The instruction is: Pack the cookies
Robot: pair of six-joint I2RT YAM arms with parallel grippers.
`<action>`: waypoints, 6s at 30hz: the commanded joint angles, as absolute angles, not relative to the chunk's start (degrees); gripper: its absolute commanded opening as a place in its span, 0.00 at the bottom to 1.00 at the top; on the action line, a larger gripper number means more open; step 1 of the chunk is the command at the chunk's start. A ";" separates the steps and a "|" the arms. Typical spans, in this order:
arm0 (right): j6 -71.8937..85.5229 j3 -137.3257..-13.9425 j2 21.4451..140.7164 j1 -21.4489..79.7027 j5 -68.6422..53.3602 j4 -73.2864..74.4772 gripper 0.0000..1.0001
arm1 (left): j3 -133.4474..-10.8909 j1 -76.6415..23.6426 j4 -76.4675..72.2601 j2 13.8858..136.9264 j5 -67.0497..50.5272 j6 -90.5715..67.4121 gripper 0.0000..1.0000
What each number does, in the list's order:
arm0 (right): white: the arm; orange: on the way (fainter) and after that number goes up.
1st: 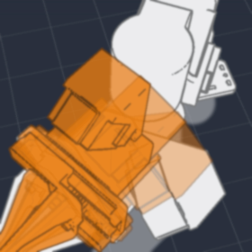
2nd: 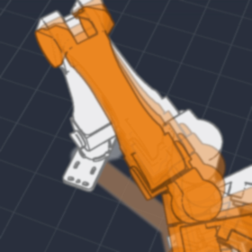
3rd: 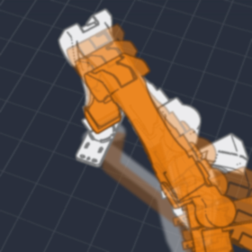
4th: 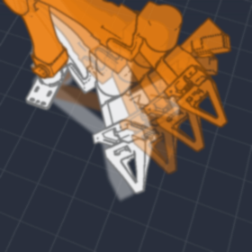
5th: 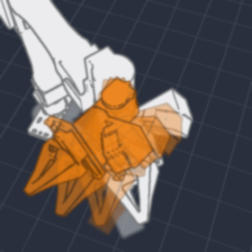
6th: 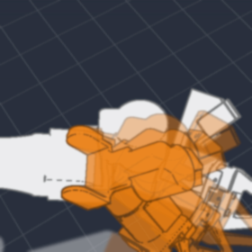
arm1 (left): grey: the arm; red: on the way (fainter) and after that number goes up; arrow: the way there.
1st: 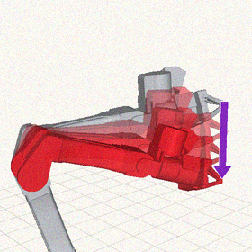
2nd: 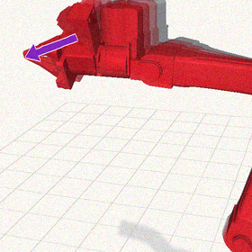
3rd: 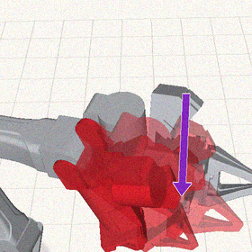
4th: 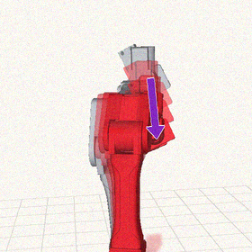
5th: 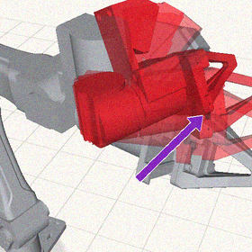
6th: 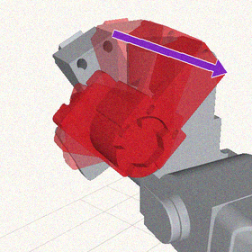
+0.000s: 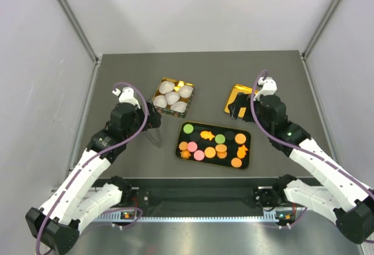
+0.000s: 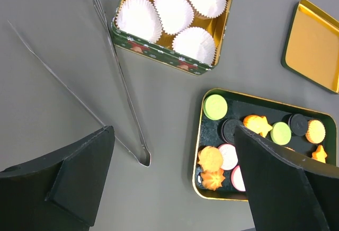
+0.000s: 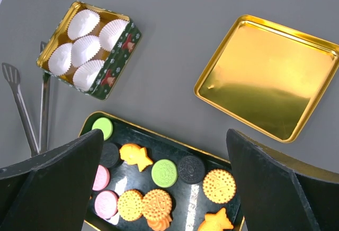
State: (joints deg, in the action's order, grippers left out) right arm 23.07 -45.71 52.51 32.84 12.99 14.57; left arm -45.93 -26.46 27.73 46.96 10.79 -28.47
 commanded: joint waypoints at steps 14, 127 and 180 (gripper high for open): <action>21.01 -46.05 50.89 32.96 11.69 13.45 1.00 | -45.27 -26.63 24.87 45.70 12.92 -30.84 0.99; 20.48 -44.38 54.67 33.05 6.06 13.45 1.00 | -47.63 -22.50 26.54 56.78 32.35 -36.83 0.54; 18.90 -45.53 57.22 32.34 10.02 14.77 1.00 | -55.99 -56.78 44.56 63.72 10.99 -34.10 0.50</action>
